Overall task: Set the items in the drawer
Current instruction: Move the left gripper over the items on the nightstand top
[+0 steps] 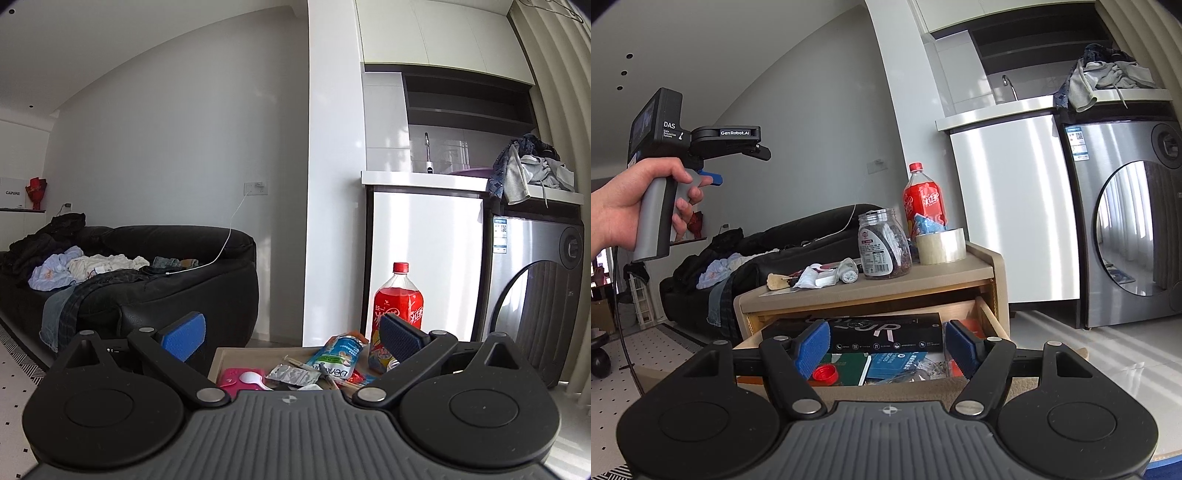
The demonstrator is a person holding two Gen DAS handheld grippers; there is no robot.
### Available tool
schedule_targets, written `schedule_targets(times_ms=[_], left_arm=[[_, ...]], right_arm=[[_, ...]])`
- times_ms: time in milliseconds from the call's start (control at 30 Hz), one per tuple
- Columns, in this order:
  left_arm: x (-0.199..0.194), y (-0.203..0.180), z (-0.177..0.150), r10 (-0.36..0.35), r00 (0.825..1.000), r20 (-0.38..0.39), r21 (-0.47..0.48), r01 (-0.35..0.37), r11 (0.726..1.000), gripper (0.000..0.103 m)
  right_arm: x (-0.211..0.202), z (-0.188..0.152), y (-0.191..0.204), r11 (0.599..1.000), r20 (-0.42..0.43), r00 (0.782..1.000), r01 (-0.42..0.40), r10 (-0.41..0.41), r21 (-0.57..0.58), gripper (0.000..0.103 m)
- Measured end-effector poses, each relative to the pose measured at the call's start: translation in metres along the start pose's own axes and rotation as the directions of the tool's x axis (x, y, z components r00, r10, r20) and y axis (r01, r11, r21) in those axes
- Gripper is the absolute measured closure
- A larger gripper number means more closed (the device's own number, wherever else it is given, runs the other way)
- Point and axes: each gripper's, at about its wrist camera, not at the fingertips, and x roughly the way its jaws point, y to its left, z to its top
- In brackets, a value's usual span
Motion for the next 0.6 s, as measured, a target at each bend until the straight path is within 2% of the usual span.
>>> schedule_targets(times_ms=[133, 333, 600], left_arm=[[0.033, -0.005, 0.014, -0.001, 1.0, -0.028, 0.028, 0.002, 1.0, 0.0], [0.086, -0.008, 0.025, -0.004, 0.997, -0.076, 0.005, 0.004, 1.0, 0.0], [0.135, -0.018, 0.006, 0.007, 0.988, -0.153, 0.038, -0.001, 0.999, 0.0]], right_arm=[[0.003, -0.001, -0.007, 1.0, -0.009, 1.0, 0.012, -0.012, 0.006, 0.03], [0.01, -0.001, -0.015, 1.0, -0.009, 1.0, 0.023, -0.022, 0.004, 0.03], [0.013, -0.001, -0.018, 1.0, -0.016, 0.999, 0.028, -0.028, -0.008, 0.03]])
